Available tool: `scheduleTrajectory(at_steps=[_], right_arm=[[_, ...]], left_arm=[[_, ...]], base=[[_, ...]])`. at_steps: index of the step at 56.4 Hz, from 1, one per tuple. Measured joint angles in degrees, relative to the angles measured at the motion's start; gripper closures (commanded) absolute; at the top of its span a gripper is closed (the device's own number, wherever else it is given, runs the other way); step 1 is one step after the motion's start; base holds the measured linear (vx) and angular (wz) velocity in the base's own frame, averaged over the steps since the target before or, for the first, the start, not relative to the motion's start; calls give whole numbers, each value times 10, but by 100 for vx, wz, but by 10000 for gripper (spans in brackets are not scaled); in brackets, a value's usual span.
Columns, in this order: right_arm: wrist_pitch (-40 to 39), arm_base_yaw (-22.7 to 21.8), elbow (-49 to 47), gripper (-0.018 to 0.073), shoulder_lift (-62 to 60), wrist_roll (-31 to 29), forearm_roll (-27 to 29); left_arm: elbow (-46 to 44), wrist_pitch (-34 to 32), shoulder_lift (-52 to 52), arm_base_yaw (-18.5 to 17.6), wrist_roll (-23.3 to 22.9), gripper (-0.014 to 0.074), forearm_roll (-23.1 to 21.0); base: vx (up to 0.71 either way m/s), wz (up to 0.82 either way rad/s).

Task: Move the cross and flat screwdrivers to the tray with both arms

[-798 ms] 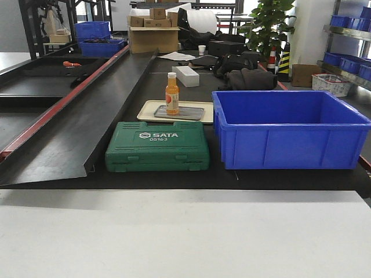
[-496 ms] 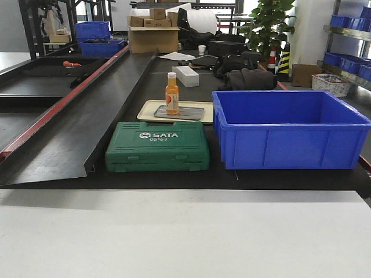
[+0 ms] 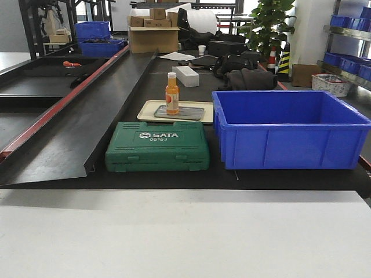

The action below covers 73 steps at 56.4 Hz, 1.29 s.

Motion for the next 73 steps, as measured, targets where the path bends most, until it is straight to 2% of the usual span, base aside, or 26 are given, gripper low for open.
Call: scheduleTrajectory(at_steps=[7,13,20,25,33,40,46,52,62,67,73], right_arm=[[-86,0,0,567,0,0,0],[-138,0,0,567,0,0,0],[-119,0,-39,567,0,-1,1],[-84,0,-108,567,6,-2,1],[-3,0,-254,567,78,-29,0],[70,0,-379,567,187,-57,0],[100,0,-439,567,279,-63,0],[106,0,-461,567,361,-63,1],[128,0,-462,556,446,-62,5],[128,0,-462,519,466,-62,11],[129,0,-462,428,469,-62,13]], left_arm=[[0,-5,0,0,0,596,0],[0,-54,0,0,0,596,0],[-14,-142,0,0,-1,596,0],[-67,-160,0,0,-1,596,0],[-197,-124,31,0,23,596,0],[-311,-68,135,0,39,596,0],[-386,-18,242,0,41,596,0],[-417,20,329,0,41,596,0],[-419,40,406,0,42,585,0],[-419,42,426,0,43,561,1],[-419,42,434,0,43,500,1]], base=[[0,0],[0,0],[0,0],[0,0],[0,0],[0,0],[0,0],[0,0],[0,0],[0,0],[0,0]])
